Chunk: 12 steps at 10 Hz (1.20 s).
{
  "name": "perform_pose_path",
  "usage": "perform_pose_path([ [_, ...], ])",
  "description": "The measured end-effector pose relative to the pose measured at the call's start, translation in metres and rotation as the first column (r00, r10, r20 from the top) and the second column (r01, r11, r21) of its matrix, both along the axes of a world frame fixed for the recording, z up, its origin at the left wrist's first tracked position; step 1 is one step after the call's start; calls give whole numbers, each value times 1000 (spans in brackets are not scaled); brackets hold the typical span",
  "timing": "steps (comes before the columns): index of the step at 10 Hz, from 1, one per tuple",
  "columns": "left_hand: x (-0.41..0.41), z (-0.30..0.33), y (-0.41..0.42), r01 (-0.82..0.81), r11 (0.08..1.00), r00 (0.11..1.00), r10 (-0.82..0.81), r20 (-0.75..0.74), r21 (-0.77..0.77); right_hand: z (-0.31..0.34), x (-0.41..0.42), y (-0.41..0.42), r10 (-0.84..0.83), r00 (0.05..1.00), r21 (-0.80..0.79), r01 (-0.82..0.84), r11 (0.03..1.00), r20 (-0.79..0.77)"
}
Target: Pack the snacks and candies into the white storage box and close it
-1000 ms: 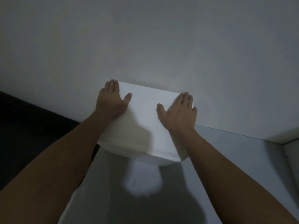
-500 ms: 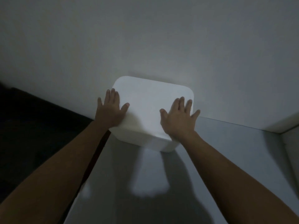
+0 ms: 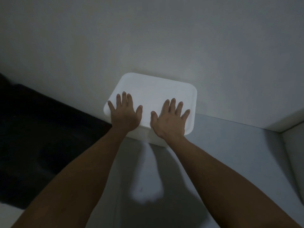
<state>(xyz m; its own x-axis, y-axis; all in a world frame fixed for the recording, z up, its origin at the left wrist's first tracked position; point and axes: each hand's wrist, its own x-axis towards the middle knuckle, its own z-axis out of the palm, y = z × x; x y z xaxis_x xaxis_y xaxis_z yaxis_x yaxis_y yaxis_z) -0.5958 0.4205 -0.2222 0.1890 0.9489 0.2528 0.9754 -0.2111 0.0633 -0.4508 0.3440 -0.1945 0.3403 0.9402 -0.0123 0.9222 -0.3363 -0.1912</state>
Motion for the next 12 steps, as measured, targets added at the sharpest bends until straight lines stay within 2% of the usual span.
perform_pose_path([
  [1,-9,0,-2,-123,992,990,119,79,37,-3,19,-15,-35,999,4,35,999,1],
  [2,-22,-5,7,-289,952,929,305,211,-104,-5,33,-27,-204,971,27,209,978,-127],
  [3,-36,-33,33,-240,951,964,257,70,-197,-4,36,-30,-230,907,118,287,951,-353],
  [4,-36,-39,42,-221,948,970,237,48,-230,-3,37,-31,-229,861,161,333,929,-455],
  [6,-34,-34,46,-229,954,971,238,23,-191,-2,36,-24,-235,859,179,347,921,-454],
  [8,-22,-21,49,-257,948,945,288,158,-190,-3,41,-13,-233,866,181,341,923,-443],
  [9,-21,-13,41,-249,933,949,289,126,-262,-3,41,-13,-227,864,159,327,932,-449],
  [10,-12,2,30,-267,938,923,315,220,-222,1,46,-11,-211,860,84,280,956,-465],
  [11,-11,24,15,-255,929,957,282,68,-268,15,58,-18,-139,799,-5,168,986,-586],
  [12,4,37,-7,-105,965,994,100,-37,-242,20,78,-39,-56,777,-18,57,998,-627],
])
